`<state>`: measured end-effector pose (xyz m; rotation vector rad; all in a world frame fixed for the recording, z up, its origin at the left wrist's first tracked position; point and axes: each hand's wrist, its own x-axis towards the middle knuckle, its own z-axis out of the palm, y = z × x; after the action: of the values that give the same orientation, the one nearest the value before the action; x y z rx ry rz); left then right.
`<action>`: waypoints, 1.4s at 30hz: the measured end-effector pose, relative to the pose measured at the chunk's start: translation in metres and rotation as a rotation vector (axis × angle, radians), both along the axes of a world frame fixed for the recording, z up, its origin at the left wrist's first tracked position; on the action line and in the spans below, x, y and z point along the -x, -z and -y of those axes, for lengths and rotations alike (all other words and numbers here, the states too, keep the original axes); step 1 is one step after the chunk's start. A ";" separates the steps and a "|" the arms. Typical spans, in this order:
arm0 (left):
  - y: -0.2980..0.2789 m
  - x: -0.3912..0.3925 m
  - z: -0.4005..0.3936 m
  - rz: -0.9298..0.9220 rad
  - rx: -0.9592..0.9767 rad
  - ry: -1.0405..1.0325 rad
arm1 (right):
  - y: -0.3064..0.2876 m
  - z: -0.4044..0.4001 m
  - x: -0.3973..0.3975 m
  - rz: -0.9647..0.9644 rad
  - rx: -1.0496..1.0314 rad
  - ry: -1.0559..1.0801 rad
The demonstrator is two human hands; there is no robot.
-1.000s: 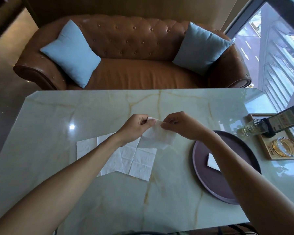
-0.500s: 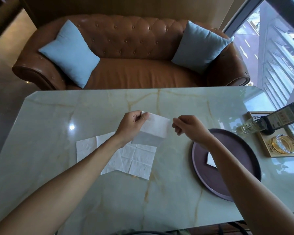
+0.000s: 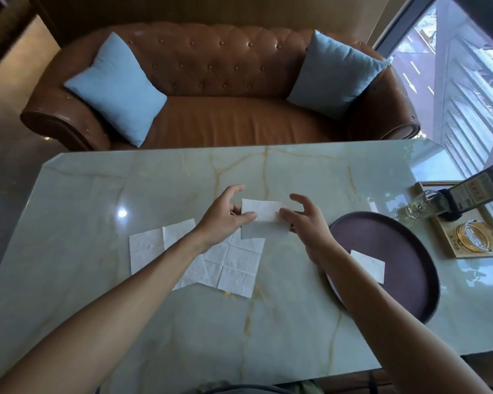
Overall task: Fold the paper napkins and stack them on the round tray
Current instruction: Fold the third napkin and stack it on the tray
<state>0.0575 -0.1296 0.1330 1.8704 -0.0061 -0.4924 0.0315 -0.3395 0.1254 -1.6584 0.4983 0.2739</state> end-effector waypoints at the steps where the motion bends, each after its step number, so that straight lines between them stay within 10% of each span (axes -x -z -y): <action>1: 0.000 0.001 -0.001 0.004 0.013 0.028 | 0.000 0.001 0.001 0.013 0.008 -0.015; 15: 0.009 0.003 0.006 0.283 -0.332 0.262 | -0.003 0.026 0.006 0.079 0.301 -0.379; 42: 0.034 -0.007 0.158 0.022 -0.066 0.423 | 0.007 0.174 0.051 0.106 0.408 -0.357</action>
<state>0.0643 -0.2875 0.0990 1.9434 -0.4111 -0.7680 -0.0199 -0.5139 0.1188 -2.1496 0.1786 0.3599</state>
